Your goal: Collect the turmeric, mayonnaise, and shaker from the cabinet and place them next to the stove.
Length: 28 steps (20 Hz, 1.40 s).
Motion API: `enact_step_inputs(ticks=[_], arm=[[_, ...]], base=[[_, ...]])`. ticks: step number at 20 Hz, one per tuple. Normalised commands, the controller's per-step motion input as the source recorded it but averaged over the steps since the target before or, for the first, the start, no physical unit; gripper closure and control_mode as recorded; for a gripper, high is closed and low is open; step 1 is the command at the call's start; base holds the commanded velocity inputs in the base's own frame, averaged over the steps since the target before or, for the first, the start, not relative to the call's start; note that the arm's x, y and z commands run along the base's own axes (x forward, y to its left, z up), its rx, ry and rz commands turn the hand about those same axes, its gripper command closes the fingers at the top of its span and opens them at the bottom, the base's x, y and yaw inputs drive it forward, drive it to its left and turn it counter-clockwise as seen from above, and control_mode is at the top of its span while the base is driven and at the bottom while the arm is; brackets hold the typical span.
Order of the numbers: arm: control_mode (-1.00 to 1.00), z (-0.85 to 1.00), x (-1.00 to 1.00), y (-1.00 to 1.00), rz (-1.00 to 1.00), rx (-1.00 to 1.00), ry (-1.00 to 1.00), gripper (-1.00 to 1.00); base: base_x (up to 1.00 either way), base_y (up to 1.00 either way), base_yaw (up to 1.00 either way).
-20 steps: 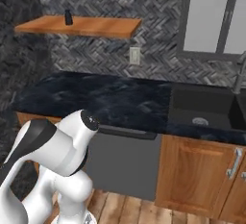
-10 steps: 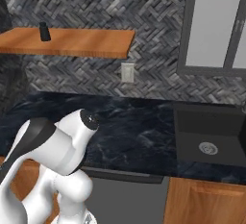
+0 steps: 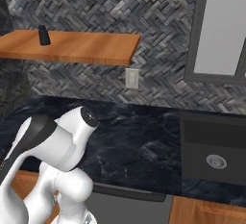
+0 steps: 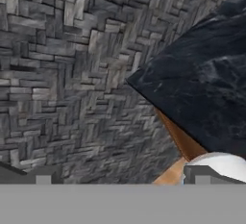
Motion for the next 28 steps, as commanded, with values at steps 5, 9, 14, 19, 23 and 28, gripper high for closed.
enact_step_inputs(ticks=[5,9,14,19,23,28], arm=[[-1.00,0.96,0.20,0.37,0.04,0.02,-0.16,-1.00],[-1.00,1.00,0.06,0.53,-0.01,0.00,-0.16,-1.00],[-1.00,0.80,0.09,0.53,-0.14,0.00,-0.22,-1.00],[-1.00,0.36,0.19,0.20,-0.36,0.00,-0.22,-1.00],[-1.00,0.41,0.29,0.06,-0.41,0.00,-0.18,-1.00],[-1.00,0.48,0.37,0.13,-0.40,0.00,-0.18,-1.00]], base=[[0.00,0.00,0.00],[0.00,0.00,0.00],[0.00,0.00,0.00],[0.00,0.00,0.00],[0.00,0.00,0.00],[0.00,0.00,0.00]])
